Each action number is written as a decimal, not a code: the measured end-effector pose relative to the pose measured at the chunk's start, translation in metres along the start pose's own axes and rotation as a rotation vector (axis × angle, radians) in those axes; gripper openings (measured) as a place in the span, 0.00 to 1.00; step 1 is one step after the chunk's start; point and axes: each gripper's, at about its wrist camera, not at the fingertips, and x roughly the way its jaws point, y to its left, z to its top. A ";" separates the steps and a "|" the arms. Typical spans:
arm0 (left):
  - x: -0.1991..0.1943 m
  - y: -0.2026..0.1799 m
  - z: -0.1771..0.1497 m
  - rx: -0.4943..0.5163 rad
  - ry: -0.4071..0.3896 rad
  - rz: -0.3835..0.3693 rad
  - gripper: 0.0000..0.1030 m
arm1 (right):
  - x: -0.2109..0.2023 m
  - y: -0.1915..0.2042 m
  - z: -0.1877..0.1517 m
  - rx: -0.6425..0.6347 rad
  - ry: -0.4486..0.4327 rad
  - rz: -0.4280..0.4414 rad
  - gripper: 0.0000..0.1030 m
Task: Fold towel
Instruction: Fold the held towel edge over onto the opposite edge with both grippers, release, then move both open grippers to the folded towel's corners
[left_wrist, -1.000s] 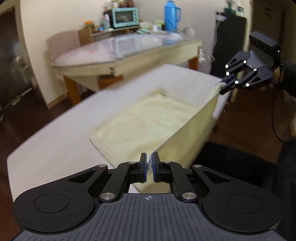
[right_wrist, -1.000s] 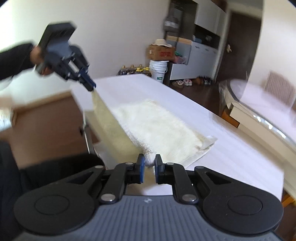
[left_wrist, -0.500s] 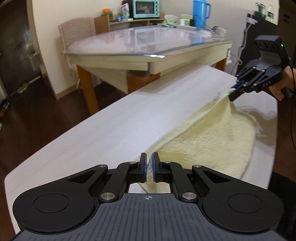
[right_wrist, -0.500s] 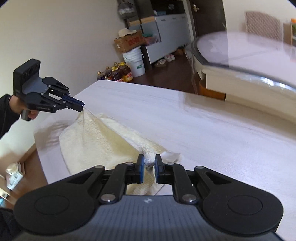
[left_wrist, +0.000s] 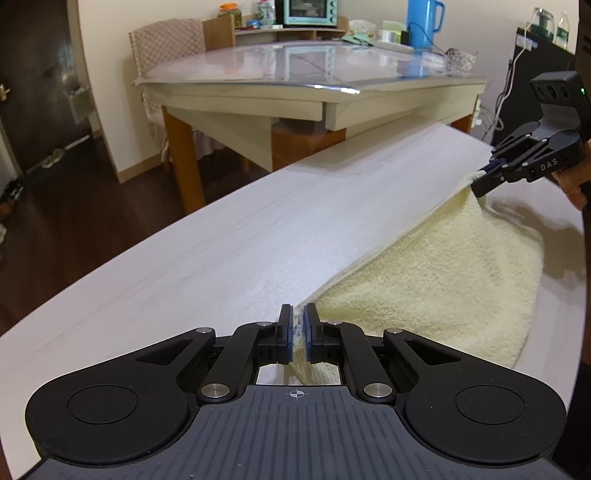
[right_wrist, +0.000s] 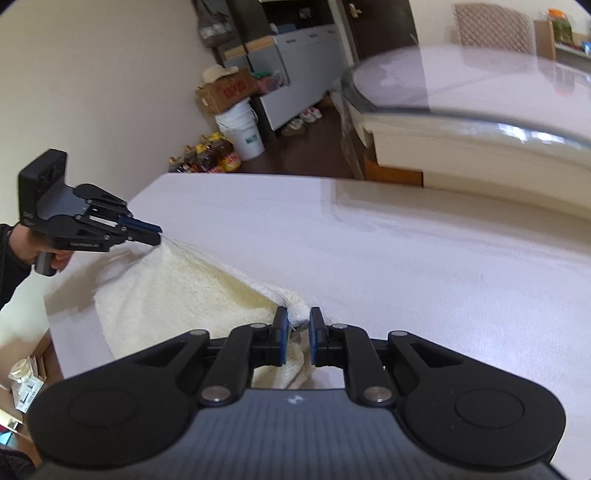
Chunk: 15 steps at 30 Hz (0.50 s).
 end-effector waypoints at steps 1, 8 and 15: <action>0.002 -0.002 0.000 0.010 0.005 0.018 0.09 | 0.000 -0.002 -0.002 0.011 -0.013 -0.006 0.17; -0.001 0.001 -0.006 0.014 -0.007 0.080 0.39 | -0.013 -0.010 -0.008 0.051 -0.085 -0.046 0.36; -0.013 0.017 -0.011 -0.057 -0.047 0.101 0.62 | -0.034 0.021 -0.012 0.007 -0.164 -0.060 0.43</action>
